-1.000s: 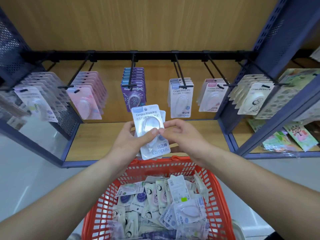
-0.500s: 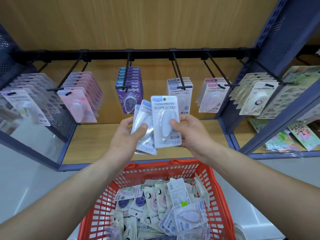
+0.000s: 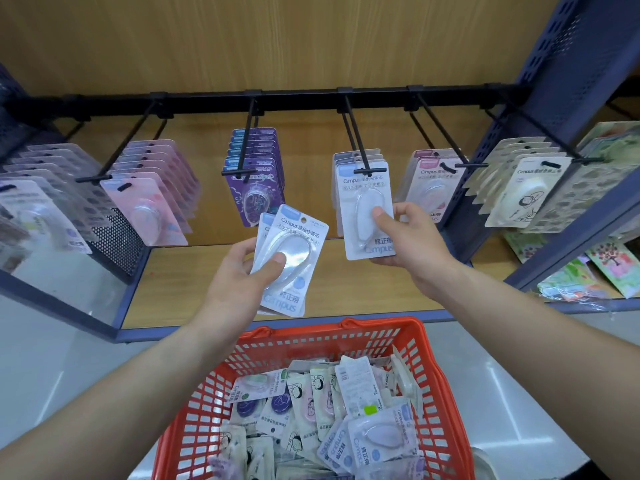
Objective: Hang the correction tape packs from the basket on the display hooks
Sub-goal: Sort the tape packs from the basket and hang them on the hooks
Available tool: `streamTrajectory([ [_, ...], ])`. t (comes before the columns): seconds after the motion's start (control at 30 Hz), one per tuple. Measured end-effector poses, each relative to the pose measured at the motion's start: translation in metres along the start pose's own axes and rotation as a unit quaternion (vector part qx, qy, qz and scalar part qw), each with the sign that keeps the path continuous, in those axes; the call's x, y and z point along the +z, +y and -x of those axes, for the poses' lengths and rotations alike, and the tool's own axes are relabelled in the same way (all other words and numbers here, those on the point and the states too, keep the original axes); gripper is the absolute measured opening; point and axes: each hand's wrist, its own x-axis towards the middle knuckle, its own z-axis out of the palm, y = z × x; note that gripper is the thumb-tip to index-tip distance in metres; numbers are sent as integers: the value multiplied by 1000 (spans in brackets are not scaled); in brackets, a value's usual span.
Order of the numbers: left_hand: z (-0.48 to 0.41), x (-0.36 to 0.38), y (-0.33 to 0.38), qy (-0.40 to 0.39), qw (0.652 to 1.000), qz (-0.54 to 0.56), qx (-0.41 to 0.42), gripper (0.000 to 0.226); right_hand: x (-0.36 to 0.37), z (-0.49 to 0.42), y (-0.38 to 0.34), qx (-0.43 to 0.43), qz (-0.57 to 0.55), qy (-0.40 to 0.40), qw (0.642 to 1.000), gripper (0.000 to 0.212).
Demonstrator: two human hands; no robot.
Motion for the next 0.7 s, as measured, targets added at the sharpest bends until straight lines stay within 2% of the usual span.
streamTrajectory([
  [0.2,3,5,0,-15,1000,5,10,39,-3,-3,4,19,151,83,985,52],
  [0.27,4,5,1,-11,1000,4,26,43,0,10,-2,-4,141,71,987,45],
  [0.33,5,5,1,-3,999,5,40,45,8,25,-5,0,104,-23,994,33],
  [0.4,5,7,2,3,999,12,47,48,19,40,-7,33,82,-127,988,31],
  [0.47,7,11,3,-4,999,17,52,51,28,47,-5,45,59,-175,982,32],
  [0.6,11,17,4,-22,998,23,55,50,35,45,-5,27,-30,-136,990,23],
  [0.7,8,14,2,-1,998,1,60,41,26,33,-7,4,-67,-79,995,17],
])
